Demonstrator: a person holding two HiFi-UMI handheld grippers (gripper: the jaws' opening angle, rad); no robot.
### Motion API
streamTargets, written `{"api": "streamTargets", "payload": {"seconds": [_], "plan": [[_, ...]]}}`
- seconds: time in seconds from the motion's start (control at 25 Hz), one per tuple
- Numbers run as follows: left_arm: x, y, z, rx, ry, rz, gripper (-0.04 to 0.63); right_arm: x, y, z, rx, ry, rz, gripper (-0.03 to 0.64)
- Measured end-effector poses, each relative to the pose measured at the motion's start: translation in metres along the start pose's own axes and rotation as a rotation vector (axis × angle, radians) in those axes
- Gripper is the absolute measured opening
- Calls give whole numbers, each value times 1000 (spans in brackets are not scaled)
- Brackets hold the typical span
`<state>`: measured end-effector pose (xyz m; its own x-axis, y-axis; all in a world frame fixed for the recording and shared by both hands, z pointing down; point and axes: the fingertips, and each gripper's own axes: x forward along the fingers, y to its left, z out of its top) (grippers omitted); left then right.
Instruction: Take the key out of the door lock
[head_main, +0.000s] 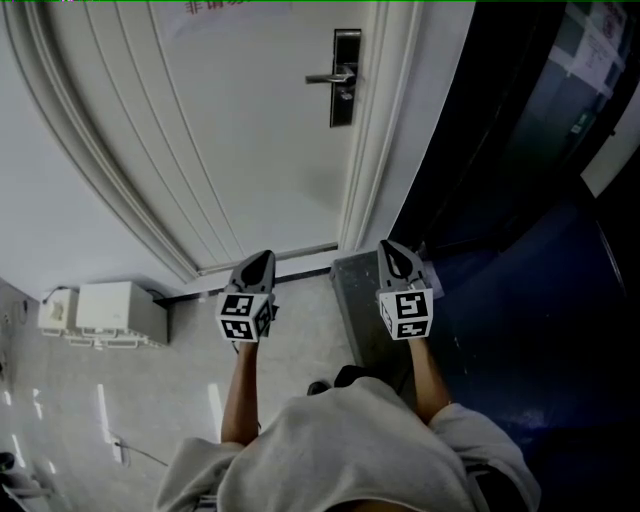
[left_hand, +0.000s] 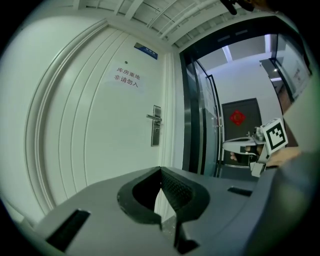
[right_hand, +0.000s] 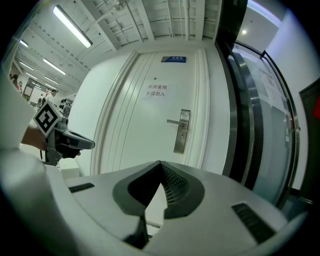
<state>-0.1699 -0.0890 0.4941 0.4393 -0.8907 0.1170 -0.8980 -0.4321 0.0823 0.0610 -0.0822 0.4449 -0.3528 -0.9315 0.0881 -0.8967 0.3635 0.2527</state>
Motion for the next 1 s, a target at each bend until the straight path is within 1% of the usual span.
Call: {"api": "streamTargets", "payload": {"seconds": [0.24, 0.52, 0.64, 1.0], "plan": [[35, 9, 0, 6, 13, -7, 17, 34, -15, -7, -1, 10, 12, 23], [85, 31, 0, 7, 27, 22, 17, 95, -36, -18, -5, 12, 42, 23], [115, 44, 5, 15, 30, 37, 17, 128, -47, -20, -11, 4, 61, 23], [223, 76, 34, 25, 34, 71, 17, 231, -106, -19, 8, -16, 90, 23]]}}
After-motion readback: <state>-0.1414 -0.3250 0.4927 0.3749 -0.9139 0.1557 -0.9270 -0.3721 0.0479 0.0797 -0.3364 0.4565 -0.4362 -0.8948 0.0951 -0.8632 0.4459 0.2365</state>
